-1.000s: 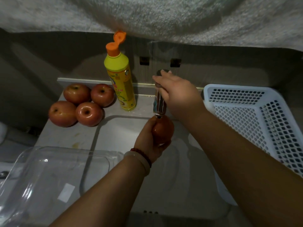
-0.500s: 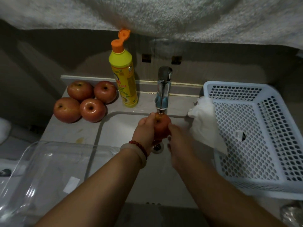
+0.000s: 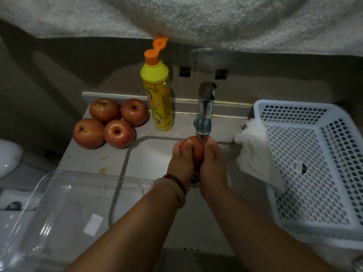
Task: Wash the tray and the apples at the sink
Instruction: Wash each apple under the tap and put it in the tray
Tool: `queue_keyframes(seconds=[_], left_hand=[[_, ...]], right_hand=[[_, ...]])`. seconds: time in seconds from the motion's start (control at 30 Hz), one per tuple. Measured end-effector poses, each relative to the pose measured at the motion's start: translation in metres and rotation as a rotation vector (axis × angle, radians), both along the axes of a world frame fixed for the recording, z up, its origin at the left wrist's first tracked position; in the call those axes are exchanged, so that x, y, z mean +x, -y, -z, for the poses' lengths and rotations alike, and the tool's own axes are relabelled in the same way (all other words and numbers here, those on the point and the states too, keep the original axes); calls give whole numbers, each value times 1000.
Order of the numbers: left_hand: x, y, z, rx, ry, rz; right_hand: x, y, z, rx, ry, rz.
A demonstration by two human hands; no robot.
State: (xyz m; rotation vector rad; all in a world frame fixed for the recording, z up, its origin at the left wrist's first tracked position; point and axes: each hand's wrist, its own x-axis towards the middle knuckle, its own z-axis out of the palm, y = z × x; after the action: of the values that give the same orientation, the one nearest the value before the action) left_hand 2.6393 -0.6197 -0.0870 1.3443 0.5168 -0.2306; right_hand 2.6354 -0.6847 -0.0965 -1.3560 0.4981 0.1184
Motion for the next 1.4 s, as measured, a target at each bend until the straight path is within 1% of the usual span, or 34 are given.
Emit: queue_keyframes(seconds=[0.1,0.13,0.17,0.2,0.27,0.3,0.33,0.37,0.4,0.43,0.47,0.5,0.53,0.57,0.6,0.67,0.7,0.73,0.77,0.8,0.87,0.97,1.0,1.03,1.07,1.1,1.13,1.2,1.23,1.27,1.3,1.33,1.4], left_hand=[[4,-3,0,-104,-84,-87],[5,-4,1,-121,-96,-79],[4,-4,1,-139,-108,-61],[3,-3,1,-149,-123,-44],[2,1,1,-126,-138,-17],[2,2,1,-112,-144,-17],[2,3,0,-102,-143,-6],[4,3,-2,-79,-136,17],[6,1,-5,-55,-122,41],[8,0,-5,-33,-113,70],[10,-1,-5,-21,-101,99],[10,-2,-5,-35,-90,108],[9,-2,-4,-46,-90,101],[8,-2,-1,-54,-98,88],[8,-2,2,-64,-99,67],[5,1,6,-41,-80,2],[4,3,6,-18,-75,-36],[4,5,4,18,-74,-64],[5,6,3,55,-88,-81],[8,7,2,71,-106,-96],[13,5,1,87,-125,-75],[15,1,0,104,-117,60],[14,1,0,66,-125,72],[13,1,0,23,-136,61],[12,0,0,-12,-140,37],[11,1,0,-33,-138,8],[11,2,1,-38,-132,-23],[9,3,4,-32,-122,-94],[9,5,4,-28,-118,-121],[10,6,5,-6,-112,-133],[11,5,7,24,-109,-117],[12,4,8,49,-109,-79],[14,2,6,63,-107,-6]], right_hand=[[-8,2,5,-139,95,-41],[-9,4,4,-140,118,-53],[-8,6,1,-98,109,-53],[-4,8,0,-20,45,-42],[7,10,-3,150,-189,-6],[10,12,-4,184,-273,-13],[12,11,-3,167,-295,-31],[12,9,-2,111,-266,-35],[10,7,0,31,-190,-17],[7,5,1,-80,-63,-6],[3,6,2,-221,95,-24],[1,6,1,-321,242,-71],[0,7,3,-357,327,-105],[1,8,6,-331,322,-124],[4,9,3,-246,223,-110],[14,11,-2,29,-126,-54],[18,13,-4,137,-267,-55],[19,13,-6,173,-336,-85],[19,13,-6,159,-343,-116],[18,12,-5,112,-297,-123],[15,9,-1,-57,-101,-86],[11,8,5,-497,250,-127],[12,8,4,-591,300,-135],[13,8,2,-628,290,-130],[15,8,0,-596,218,-101],[18,7,-1,-495,99,-65],[21,8,-3,-323,-48,-36],[24,7,-4,88,-346,-15],[23,7,-3,203,-404,-7],[23,6,0,220,-390,-16],[20,4,2,148,-330,-36],[17,2,5,38,-239,-31],[12,4,10,-258,53,-19]])
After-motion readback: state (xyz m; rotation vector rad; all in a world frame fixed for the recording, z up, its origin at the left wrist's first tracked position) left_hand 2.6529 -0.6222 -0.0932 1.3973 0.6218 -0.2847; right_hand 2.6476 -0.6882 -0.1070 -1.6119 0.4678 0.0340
